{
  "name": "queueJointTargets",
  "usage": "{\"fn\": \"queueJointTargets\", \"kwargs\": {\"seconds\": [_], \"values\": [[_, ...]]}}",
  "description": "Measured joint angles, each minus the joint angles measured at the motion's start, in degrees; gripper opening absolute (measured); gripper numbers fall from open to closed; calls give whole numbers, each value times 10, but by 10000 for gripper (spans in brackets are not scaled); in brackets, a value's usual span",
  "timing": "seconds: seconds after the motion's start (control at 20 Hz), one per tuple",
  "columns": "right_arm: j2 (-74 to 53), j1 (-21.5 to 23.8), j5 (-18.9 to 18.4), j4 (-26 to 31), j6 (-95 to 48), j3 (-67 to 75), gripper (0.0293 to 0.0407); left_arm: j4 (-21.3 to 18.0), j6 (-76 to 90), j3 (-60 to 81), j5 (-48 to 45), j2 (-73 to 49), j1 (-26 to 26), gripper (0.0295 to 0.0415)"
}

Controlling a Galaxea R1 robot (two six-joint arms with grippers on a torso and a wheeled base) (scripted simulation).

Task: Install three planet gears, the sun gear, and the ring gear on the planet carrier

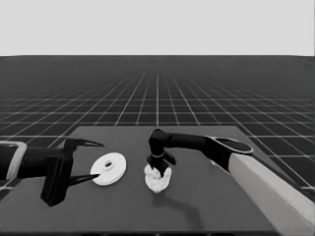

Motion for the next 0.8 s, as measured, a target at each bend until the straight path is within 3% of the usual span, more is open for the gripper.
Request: {"fn": "queueJointTargets", "kwargs": {"seconds": [0.8], "values": [[0, 0, 0, 0, 96, 0, 310, 0, 0, 0, 0, 0, 0, 385]]}}
